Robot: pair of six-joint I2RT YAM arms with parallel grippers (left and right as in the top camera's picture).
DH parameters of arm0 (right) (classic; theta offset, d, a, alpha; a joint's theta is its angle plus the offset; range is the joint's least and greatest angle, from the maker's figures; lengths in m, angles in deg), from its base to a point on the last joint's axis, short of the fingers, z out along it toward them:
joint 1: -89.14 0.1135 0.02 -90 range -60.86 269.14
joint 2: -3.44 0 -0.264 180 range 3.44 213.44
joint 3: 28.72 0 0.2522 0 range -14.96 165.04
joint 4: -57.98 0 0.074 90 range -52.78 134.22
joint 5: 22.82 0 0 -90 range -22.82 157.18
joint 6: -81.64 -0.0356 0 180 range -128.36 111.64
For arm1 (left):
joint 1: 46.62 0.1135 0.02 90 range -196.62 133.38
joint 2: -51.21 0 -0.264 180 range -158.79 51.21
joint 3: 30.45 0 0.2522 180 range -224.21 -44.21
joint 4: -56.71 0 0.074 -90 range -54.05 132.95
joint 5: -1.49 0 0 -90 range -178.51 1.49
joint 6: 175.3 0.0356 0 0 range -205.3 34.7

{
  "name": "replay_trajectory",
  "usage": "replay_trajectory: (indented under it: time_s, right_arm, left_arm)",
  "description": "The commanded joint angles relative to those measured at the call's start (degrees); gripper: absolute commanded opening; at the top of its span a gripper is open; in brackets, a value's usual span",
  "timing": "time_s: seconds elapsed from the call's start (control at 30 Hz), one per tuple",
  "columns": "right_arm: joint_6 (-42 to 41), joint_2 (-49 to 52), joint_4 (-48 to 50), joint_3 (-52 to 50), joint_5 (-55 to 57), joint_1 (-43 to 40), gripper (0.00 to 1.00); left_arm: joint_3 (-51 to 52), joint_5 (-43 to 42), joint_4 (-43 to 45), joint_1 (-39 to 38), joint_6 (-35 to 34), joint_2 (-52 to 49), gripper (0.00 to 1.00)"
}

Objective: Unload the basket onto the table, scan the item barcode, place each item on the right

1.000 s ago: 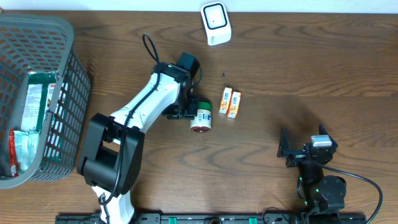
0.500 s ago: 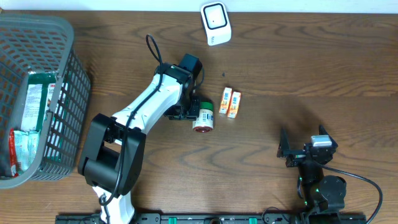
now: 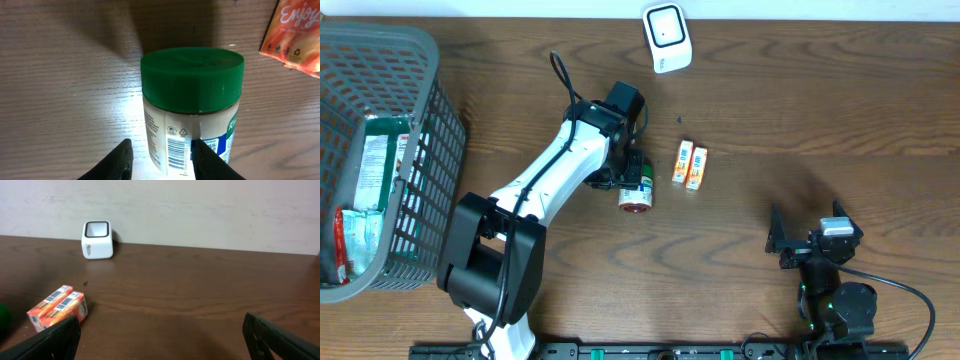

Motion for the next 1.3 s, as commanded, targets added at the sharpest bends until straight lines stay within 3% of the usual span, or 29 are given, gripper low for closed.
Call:
replay_trajectory:
  time_s: [0.0,1.0,1.27]
  right_arm:
    - [0.7,-0.2,-0.2,0.0,0.0,0.4,0.99]
    - [0.7,-0.2,-0.2,0.0,0.0,0.4,0.99]
    - [0.7,-0.2,-0.2,0.0,0.0,0.4,0.99]
  left_arm:
    - [0.2,0.4,-0.1,0.0,0.1,0.9,0.41]
    - [0.0,0.6,1.0,-3.0,-0.1,0.9,0.46]
    - [0.3,0.6,1.6,-3.5,-0.1,0.8,0.65]
